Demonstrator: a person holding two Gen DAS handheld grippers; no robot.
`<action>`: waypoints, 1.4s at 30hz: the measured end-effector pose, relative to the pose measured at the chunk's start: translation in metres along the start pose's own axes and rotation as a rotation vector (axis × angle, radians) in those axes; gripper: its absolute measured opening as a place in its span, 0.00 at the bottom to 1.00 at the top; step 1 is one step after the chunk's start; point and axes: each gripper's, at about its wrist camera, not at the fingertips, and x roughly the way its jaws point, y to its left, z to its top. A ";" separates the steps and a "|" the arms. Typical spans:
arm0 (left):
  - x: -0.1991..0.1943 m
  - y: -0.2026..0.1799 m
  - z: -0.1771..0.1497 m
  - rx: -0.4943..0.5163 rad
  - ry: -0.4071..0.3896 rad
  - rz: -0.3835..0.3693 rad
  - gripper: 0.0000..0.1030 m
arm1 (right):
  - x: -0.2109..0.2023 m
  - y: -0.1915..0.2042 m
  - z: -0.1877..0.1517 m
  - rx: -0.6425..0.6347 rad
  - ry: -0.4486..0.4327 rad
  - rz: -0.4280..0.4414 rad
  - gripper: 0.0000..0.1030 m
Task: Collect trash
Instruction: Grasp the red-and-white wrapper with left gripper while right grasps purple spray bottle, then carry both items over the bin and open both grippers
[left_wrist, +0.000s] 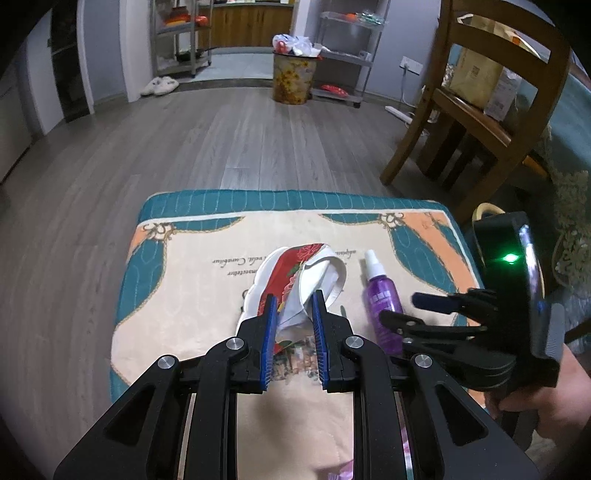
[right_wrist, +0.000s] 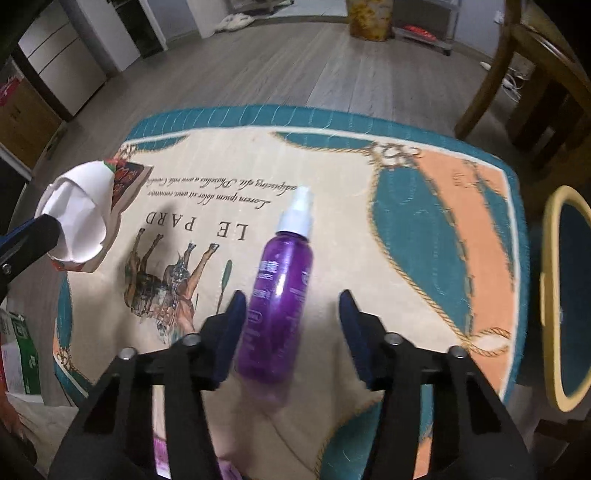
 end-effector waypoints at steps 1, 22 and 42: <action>0.000 -0.001 0.000 0.001 0.002 -0.004 0.20 | 0.001 0.001 0.001 0.000 0.002 -0.002 0.45; -0.013 -0.030 0.007 0.022 -0.045 -0.047 0.20 | -0.067 -0.053 -0.019 0.121 -0.100 0.065 0.31; 0.024 -0.233 0.042 0.316 -0.029 -0.271 0.20 | -0.194 -0.286 -0.058 0.403 -0.312 -0.046 0.31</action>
